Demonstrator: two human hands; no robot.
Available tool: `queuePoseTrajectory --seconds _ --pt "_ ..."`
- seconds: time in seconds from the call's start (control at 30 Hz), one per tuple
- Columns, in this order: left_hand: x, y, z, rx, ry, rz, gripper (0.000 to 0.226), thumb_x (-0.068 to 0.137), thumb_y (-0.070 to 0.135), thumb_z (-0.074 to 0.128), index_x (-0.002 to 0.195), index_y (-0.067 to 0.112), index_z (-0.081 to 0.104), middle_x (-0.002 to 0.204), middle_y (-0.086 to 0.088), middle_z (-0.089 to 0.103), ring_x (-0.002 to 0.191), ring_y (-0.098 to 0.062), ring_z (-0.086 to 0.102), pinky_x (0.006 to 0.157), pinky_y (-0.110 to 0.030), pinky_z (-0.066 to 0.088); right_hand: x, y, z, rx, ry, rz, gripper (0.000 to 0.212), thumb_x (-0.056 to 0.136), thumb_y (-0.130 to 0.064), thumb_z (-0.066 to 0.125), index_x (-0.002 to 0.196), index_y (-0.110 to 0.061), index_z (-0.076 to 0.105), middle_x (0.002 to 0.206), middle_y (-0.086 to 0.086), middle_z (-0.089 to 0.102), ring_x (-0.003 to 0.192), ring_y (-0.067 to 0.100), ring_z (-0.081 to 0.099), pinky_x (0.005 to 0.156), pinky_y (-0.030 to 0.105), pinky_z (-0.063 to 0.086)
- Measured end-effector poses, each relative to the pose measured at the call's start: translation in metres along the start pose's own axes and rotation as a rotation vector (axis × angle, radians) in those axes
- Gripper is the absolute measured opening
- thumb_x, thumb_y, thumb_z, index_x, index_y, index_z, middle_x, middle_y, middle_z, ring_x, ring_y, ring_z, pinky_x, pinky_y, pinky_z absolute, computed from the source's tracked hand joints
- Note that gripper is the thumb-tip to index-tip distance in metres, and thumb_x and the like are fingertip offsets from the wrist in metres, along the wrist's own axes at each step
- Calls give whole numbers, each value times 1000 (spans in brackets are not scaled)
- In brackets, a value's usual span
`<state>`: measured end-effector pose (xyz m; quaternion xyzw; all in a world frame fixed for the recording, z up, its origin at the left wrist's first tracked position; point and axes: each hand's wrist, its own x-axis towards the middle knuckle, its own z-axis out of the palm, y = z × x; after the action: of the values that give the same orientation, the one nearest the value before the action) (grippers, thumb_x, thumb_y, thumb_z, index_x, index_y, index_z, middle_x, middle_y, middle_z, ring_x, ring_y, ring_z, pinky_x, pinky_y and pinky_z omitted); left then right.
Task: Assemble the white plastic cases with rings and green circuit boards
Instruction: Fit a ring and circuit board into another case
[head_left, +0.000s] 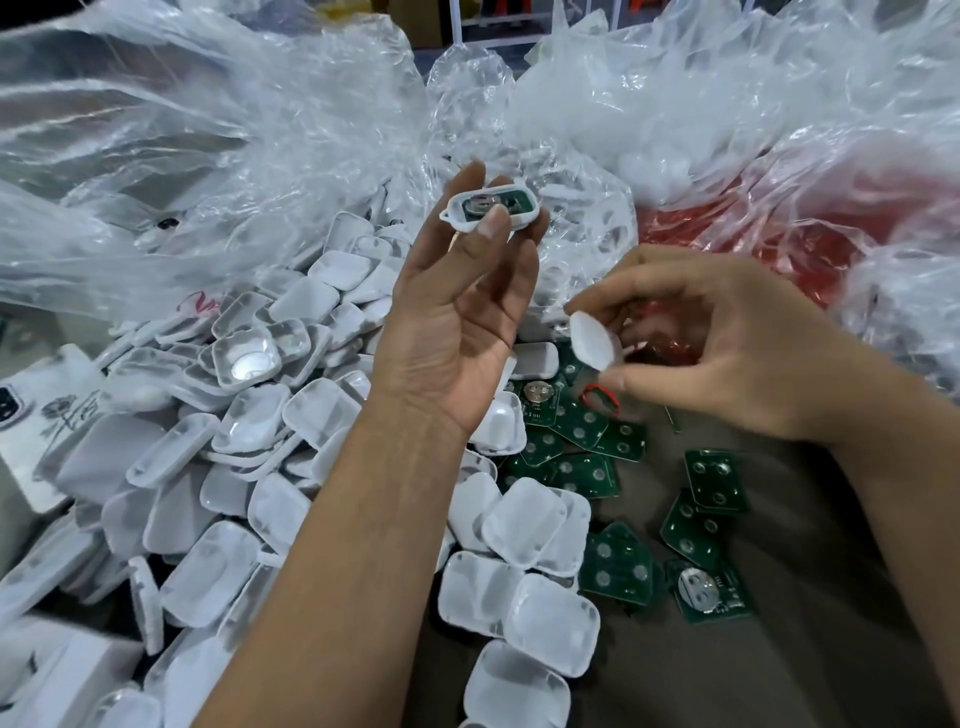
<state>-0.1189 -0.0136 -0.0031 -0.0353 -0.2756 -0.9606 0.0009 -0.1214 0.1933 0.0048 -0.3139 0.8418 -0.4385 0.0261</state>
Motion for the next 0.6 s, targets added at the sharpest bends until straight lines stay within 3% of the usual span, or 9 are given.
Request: queuePoseTrajectory --seconds 0.2,0.27,0.4,0.6 --pt "0 -6 -1 203 -14 -31 44 73 -4 70 114 12 71 105 -5 76 96 -22 74 78 -23 61 -6 2 -7 338 79 -114 47 80 -5 84 125 -12 73 117 18 72 109 49 66 103 57 54" --pt "0 -6 -1 289 -45 -33 48 70 -5 71 117 9 69 100 -5 76 92 -17 74 79 -25 61 -6 3 -7 396 90 -115 50 77 -6 85 126 -9 72 116 21 73 107 44 70 103 54 56" --pt "0 -7 -2 426 -89 -37 55 66 -5 74 120 3 68 101 -11 75 94 -21 73 81 -30 62 -4 3 -7 486 183 -130 53 73 -5 83 124 -2 69 109 12 77 100 22 71 91 30 58" --pt "-4 -11 -3 607 -140 -58 54 63 0 80 116 7 71 104 -12 76 100 -27 73 86 -36 62 -1 6 -10 184 379 -121 42 83 -7 84 123 -11 72 109 8 77 96 20 72 96 39 59"
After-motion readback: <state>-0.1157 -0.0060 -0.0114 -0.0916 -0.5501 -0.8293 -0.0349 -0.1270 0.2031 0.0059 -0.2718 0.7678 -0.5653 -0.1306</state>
